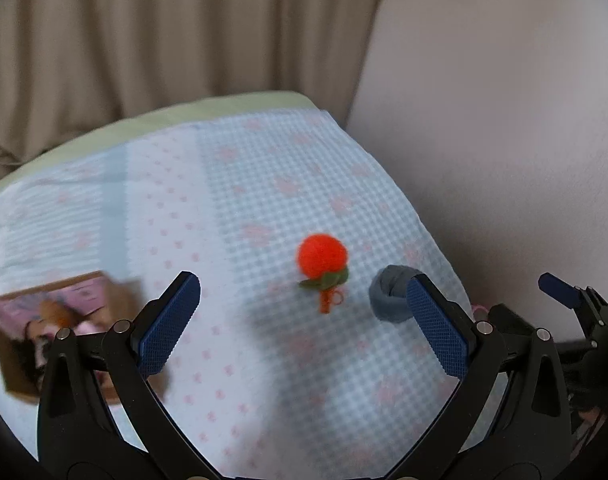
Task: Organize soft objects
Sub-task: 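Grasp the orange pompom with the left tool while the right tool grasps the grey sock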
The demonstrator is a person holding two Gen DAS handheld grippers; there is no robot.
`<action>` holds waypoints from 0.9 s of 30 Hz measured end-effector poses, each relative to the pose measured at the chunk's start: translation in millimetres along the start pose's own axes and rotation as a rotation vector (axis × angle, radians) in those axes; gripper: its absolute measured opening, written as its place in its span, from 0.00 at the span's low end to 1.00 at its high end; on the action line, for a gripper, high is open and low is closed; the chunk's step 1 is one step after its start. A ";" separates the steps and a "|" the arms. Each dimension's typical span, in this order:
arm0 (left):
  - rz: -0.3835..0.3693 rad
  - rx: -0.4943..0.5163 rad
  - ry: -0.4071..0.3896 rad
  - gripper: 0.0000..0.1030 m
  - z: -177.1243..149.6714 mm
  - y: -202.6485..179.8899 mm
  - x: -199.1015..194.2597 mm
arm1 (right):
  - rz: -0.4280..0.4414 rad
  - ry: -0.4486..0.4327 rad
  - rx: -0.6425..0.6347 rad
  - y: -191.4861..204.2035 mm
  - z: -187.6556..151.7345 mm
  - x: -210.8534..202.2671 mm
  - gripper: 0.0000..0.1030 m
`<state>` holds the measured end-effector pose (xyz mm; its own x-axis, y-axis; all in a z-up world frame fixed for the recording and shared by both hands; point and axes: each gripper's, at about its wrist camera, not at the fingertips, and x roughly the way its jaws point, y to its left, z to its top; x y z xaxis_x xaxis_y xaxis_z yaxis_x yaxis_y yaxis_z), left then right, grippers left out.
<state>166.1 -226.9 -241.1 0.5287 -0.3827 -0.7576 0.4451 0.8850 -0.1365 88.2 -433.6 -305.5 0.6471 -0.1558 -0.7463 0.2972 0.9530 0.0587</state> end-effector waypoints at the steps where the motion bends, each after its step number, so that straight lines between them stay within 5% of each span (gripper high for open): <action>1: -0.011 0.009 0.011 1.00 0.3 -1.4 14.9 | -0.004 0.001 -0.001 -1.7 -2.1 10.4 1.00; 11: -0.112 0.082 0.092 0.99 -18.1 -13.9 174.4 | -0.002 -0.010 0.000 -9.7 -39.1 118.0 0.99; 19: -0.151 0.129 0.127 0.88 -32.0 -15.6 261.6 | 0.001 -0.017 -0.019 -10.2 -52.3 178.8 0.93; 27: -0.188 0.151 0.167 0.43 -38.6 -20.8 299.6 | -0.045 -0.025 -0.009 -16.1 -50.5 206.1 0.83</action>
<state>287.3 -349.8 -489.9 0.3055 -0.4763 -0.8245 0.6331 0.7484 -0.1977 181.3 -467.9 -493.8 0.6507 -0.2048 -0.7312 0.3197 0.9473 0.0192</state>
